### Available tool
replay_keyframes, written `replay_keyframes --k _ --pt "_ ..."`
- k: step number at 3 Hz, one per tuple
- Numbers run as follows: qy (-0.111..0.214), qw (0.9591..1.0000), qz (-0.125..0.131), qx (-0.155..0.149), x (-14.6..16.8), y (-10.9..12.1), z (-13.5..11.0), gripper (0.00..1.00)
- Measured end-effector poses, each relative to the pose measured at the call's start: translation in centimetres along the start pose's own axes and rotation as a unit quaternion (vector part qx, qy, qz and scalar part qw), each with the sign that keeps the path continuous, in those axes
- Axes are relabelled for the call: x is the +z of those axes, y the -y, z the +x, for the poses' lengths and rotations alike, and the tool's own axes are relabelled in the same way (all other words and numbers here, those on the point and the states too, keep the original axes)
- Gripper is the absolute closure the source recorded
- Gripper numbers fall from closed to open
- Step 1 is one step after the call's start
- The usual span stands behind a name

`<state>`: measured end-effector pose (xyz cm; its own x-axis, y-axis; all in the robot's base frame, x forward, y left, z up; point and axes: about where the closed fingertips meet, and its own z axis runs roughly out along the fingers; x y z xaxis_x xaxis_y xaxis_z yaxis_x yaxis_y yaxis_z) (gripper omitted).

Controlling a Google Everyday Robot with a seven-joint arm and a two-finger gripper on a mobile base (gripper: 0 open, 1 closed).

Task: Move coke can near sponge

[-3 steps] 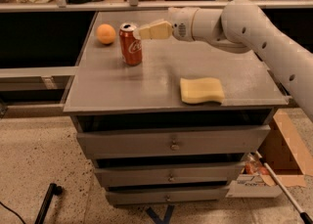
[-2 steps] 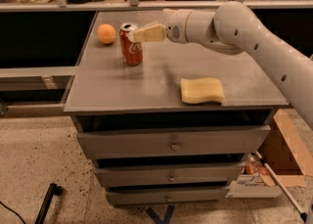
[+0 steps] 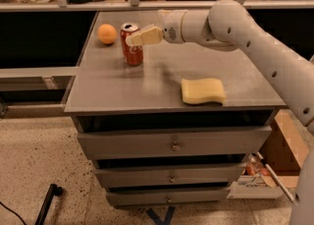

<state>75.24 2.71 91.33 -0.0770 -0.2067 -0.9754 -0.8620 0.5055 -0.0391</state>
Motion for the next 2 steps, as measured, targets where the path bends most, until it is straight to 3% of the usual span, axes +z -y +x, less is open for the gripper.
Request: replay_keyframes --k 2 --pt "-0.013 0.9987 -0.035 -0.034 0.94 -0.37 0.58 0.0"
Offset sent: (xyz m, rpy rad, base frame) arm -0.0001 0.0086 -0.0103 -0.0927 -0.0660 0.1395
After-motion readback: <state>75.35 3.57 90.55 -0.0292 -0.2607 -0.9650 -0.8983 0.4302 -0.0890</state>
